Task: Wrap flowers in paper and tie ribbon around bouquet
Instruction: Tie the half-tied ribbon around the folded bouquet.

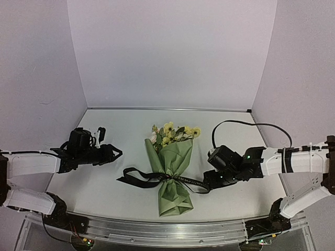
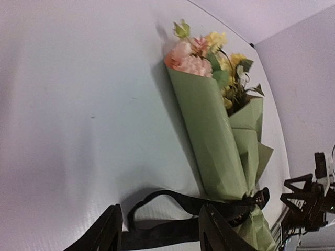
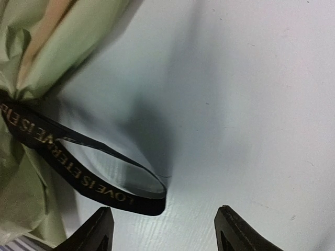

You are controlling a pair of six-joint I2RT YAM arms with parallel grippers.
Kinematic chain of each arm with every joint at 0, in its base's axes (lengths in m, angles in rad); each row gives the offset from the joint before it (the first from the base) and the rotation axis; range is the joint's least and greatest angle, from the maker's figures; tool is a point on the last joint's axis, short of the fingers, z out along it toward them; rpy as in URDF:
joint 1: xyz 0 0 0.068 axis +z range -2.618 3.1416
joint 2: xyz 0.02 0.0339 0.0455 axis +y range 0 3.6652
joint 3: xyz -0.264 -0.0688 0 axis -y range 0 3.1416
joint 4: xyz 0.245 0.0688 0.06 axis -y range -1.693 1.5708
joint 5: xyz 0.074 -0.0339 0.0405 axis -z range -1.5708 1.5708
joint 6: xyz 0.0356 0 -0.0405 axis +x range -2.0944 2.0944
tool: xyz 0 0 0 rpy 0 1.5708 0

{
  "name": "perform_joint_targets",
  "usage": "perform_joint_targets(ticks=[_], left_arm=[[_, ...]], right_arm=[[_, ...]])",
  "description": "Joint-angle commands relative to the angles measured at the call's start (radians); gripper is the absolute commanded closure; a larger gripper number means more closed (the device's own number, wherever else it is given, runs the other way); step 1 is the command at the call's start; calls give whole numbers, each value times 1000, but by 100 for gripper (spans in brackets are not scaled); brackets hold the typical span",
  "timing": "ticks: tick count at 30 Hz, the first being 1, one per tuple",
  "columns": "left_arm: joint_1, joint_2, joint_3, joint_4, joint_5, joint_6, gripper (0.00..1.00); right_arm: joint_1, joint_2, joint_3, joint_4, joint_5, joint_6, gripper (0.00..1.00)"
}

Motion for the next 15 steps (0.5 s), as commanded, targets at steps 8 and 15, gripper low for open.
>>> perform_joint_targets(ticks=[8, 15], left_arm=[[-148, 63, 85, 39, -75, 29, 47], [-157, 64, 99, 21, -83, 48, 47]], right_arm=[[-6, 117, 75, 227, -228, 272, 36], [-6, 200, 52, 393, -252, 393, 40]])
